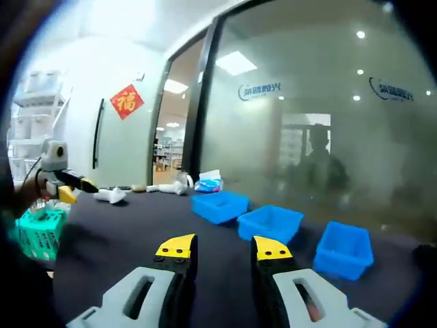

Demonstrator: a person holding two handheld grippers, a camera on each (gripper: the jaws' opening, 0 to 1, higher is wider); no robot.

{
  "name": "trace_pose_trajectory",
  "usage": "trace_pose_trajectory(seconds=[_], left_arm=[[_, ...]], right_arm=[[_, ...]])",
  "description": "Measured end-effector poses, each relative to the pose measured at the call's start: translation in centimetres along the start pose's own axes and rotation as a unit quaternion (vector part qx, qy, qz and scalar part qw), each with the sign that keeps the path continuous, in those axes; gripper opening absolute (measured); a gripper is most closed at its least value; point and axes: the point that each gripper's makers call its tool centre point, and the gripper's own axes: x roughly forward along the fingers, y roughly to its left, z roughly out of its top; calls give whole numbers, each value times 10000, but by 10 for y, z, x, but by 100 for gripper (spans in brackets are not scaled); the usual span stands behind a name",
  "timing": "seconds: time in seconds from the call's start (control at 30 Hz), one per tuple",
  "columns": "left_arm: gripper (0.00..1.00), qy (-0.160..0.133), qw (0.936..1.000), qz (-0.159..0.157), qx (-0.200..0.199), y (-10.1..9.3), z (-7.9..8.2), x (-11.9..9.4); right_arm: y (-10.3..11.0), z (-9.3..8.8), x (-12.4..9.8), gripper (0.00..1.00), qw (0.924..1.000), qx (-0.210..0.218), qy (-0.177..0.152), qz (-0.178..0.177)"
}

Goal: Sort the screws, nuts, and washers into the corresponding bins

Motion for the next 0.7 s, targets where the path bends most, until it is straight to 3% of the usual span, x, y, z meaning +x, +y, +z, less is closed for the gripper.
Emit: trace_pose_trajectory(seconds=[0.1, 0.33, 0.6, 0.7], left_arm=[[45, -1, 10000, -18, -5, -1, 0, 1], [45, 9, 10000, -38, 2, -3, 1, 2], [45, 27, 10000, -79, 31, -7, 2, 3], [45, 50, 9999, -93, 39, -8, 1, 3]], right_arm=[[9, -9, -20, 28, 9999, -108, 10, -19], [18, -23, -50, 28, 9999, 90, 45, -49], [19, -21, -56, 28, 9999, 120, 49, -30], [22, -19, -53, 28, 9998, 84, 129, 154]])
